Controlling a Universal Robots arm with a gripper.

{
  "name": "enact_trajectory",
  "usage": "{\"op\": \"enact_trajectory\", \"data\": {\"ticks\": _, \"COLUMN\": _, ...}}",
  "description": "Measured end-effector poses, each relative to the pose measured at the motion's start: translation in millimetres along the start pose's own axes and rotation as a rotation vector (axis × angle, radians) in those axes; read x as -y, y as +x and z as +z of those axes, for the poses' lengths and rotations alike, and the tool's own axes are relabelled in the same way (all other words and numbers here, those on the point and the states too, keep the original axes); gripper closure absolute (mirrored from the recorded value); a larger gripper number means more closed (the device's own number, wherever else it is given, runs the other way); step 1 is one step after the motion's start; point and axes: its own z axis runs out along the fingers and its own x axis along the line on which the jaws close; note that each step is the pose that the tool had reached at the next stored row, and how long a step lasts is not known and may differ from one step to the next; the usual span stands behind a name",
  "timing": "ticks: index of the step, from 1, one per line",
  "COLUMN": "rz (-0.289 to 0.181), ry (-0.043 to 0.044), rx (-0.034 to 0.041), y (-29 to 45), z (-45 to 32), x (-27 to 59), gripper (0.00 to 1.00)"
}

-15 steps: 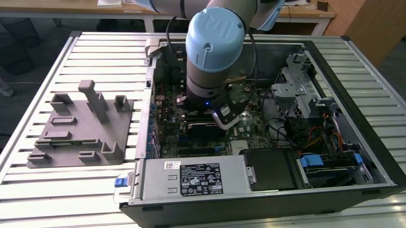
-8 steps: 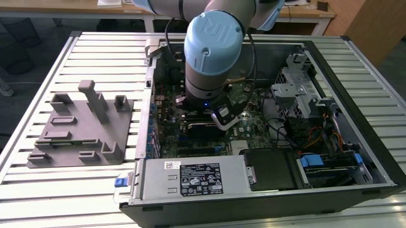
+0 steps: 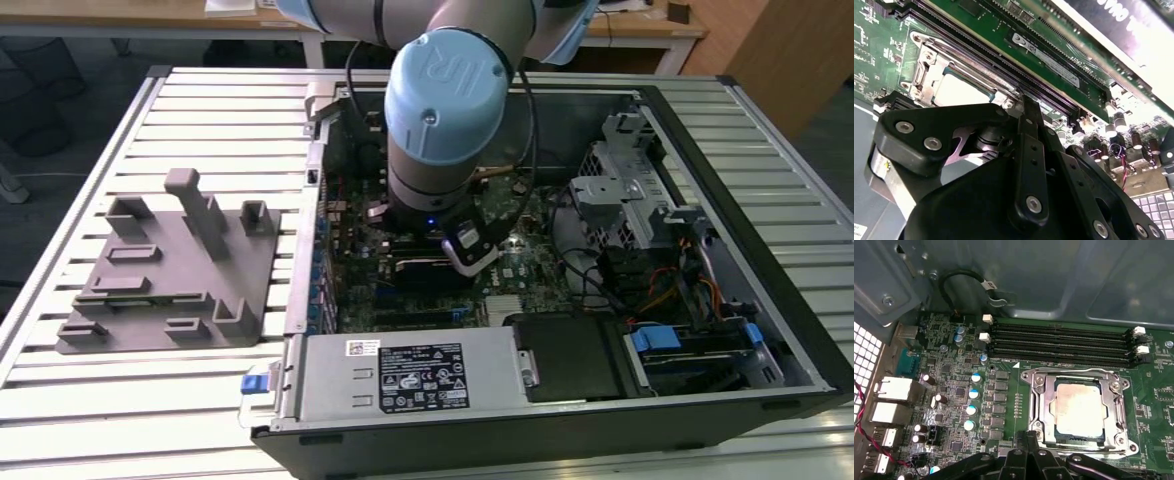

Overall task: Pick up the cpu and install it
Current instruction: 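Install the second cpu locking lever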

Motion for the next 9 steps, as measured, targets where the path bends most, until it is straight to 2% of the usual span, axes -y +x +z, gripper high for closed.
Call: {"op": "enact_trajectory", "data": {"ticks": 9, "rz": 0.0, "ry": -0.002, "rx": 0.0, "y": 0.3, "z": 1.3, "x": 0.0, "gripper": 0.89}}
